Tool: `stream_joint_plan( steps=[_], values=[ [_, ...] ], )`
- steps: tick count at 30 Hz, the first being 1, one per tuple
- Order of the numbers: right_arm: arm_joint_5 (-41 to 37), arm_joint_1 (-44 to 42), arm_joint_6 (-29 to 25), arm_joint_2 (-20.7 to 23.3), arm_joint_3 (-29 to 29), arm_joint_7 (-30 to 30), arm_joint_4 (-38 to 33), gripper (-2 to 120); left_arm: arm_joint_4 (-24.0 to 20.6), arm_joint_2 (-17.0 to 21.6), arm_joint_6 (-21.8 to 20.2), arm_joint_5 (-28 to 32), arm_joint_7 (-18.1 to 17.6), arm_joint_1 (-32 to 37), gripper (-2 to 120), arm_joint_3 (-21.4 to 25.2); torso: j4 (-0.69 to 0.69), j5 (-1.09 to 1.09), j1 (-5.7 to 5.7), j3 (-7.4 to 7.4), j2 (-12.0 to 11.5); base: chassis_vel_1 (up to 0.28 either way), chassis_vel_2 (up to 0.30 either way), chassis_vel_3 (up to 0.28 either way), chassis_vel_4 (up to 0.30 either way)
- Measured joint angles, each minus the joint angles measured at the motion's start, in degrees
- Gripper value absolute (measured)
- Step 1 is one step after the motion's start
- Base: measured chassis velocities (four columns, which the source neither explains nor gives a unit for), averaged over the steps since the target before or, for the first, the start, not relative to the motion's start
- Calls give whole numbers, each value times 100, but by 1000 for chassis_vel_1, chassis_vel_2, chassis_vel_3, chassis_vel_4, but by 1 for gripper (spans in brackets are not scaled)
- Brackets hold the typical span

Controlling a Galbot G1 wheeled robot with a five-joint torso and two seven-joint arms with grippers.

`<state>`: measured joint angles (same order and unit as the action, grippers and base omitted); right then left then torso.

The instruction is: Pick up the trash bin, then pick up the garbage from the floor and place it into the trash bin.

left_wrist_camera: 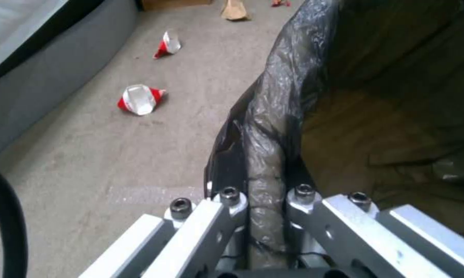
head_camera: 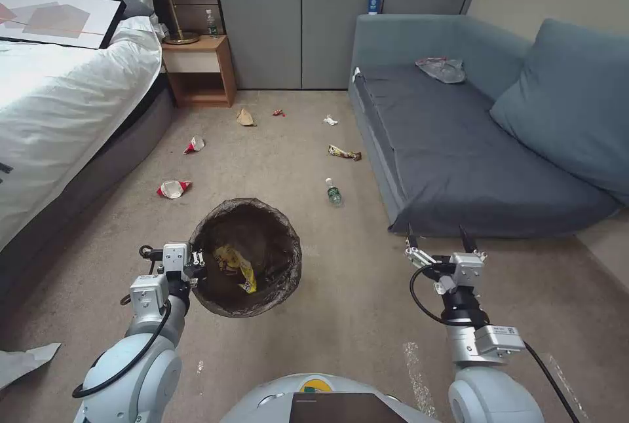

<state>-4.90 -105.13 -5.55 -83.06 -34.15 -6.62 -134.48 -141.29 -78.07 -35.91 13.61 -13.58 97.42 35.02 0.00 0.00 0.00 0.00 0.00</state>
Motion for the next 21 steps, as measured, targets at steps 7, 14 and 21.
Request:
stream_joint_plan(
  steps=[7,14,21],
  values=[
    [10,-37,-1,-17,17,0,-29,100,-30,-16,8,-14,-1,25,2,-9,0,0,0,0,0,0,0,0,0],
    [16,-36,-12,-17,21,1,-30,100,-40,-23,8,-17,1,23,2,-8,0,0,0,0,0,-99,90,93,-92],
    [18,-39,-24,-17,20,1,-11,100,-21,-24,9,-24,8,8,2,-11,0,0,0,0,0,-102,106,103,-105]
  ],
)
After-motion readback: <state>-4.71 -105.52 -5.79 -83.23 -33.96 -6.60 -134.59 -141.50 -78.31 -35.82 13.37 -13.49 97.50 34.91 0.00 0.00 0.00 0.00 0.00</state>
